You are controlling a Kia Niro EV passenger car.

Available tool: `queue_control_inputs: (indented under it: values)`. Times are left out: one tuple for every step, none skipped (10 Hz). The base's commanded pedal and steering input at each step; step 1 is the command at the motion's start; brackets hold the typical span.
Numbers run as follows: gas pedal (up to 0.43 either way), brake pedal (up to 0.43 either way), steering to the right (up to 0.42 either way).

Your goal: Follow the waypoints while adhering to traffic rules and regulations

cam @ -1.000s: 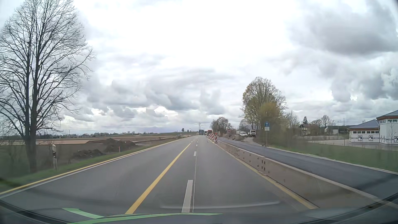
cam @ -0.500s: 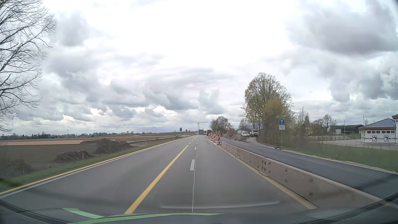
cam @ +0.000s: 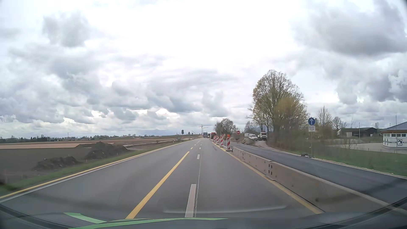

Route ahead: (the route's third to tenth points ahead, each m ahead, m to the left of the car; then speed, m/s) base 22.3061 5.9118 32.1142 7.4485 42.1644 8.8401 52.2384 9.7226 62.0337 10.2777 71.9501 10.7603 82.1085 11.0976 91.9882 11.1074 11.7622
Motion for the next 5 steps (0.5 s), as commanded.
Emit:
queue_control_inputs:
  values:
    - [0.0,0.0,0.002]
    - [0.0,0.0,0.001]
    - [0.0,0.0,0.002]
    - [0.0,0.0,0.001]
    - [0.0,0.0,0.002]
